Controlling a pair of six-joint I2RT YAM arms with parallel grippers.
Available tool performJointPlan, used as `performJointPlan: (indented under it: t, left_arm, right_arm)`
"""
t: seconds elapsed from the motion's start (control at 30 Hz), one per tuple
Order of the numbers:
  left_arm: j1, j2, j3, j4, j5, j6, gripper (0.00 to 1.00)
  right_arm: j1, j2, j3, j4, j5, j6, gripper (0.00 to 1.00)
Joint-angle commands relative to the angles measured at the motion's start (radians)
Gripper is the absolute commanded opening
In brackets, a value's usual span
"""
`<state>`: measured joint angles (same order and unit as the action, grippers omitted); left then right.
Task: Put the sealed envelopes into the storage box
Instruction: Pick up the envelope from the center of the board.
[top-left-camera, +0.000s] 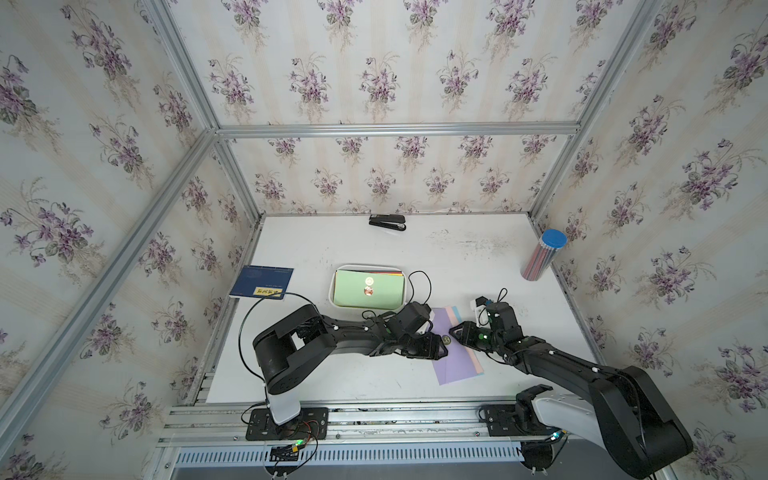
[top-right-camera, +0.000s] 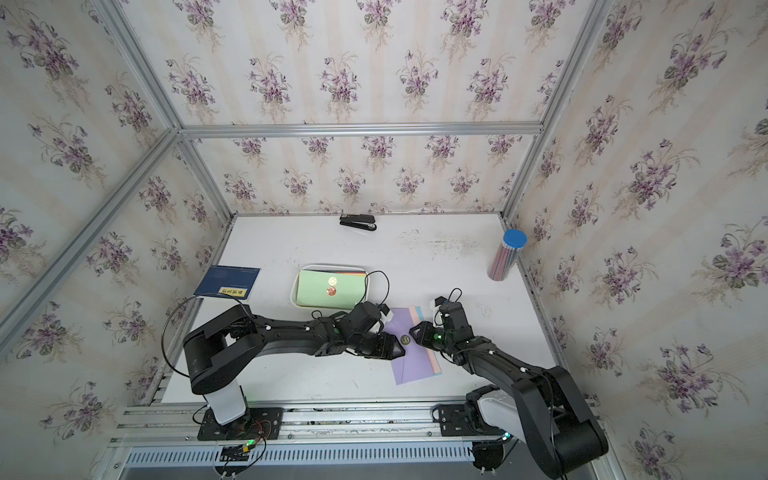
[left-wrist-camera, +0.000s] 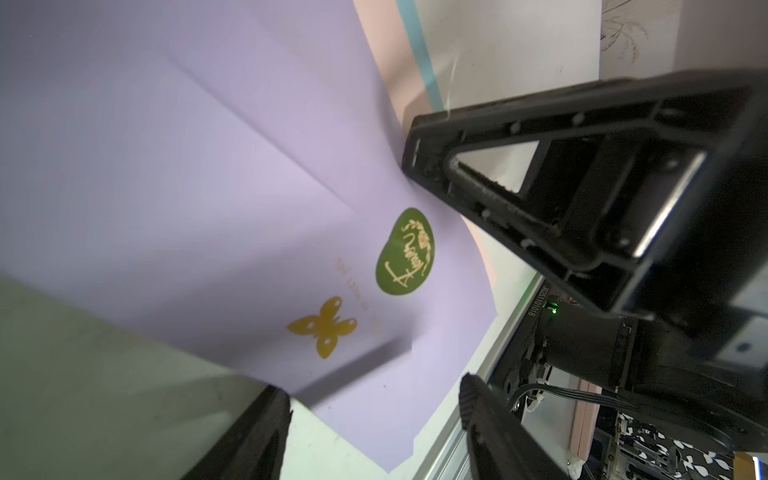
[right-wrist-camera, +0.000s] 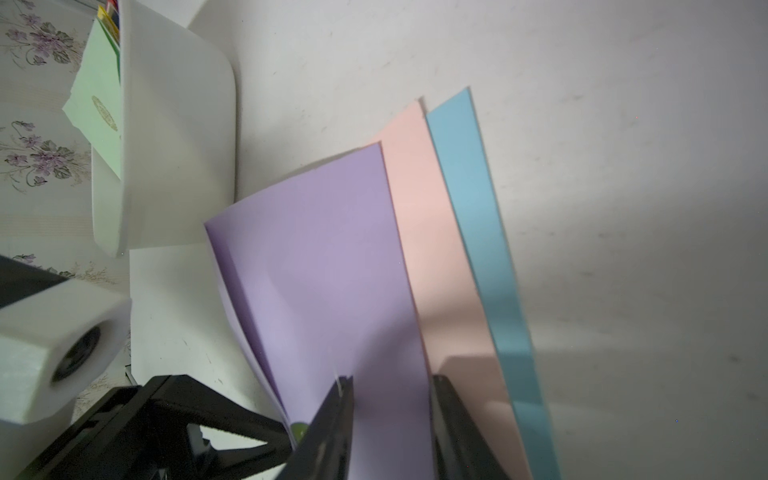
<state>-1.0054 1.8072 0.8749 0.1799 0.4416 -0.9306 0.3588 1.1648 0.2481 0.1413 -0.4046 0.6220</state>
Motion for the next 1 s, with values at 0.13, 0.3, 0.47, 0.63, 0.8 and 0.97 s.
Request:
performJointPlan:
  t: [0.13,0.3,0.47,0.63,0.8,0.97]
  left_arm:
    - [0.0,-0.018,-0.059,0.129,-0.043,-0.015,0.69]
    - [0.0,-0.039,-0.074,0.215,-0.037,-0.017,0.69]
    - [-0.006,-0.068,-0.092,0.267,-0.045,-0.005,0.69]
    - [-0.017,-0.102,-0.096,0.283,-0.057,0.02,0.68]
    - [-0.022,-0.109,-0.095,0.294,-0.063,0.024,0.68]
    - [-0.023,-0.102,-0.088,0.262,-0.078,0.018,0.66]
  right_arm:
    - [0.003,0.005,-0.016,-0.051,-0.037,0.025,0.36]
    - [0.003,0.015,-0.018,-0.04,-0.039,0.027,0.36]
    - [0.003,0.012,-0.023,-0.036,-0.039,0.028,0.35]
    - [0.003,0.006,-0.029,-0.028,-0.036,0.035,0.36]
    - [0.003,0.006,-0.032,-0.026,-0.037,0.036,0.36]
    - [0.003,0.001,-0.034,-0.026,-0.036,0.037,0.36]
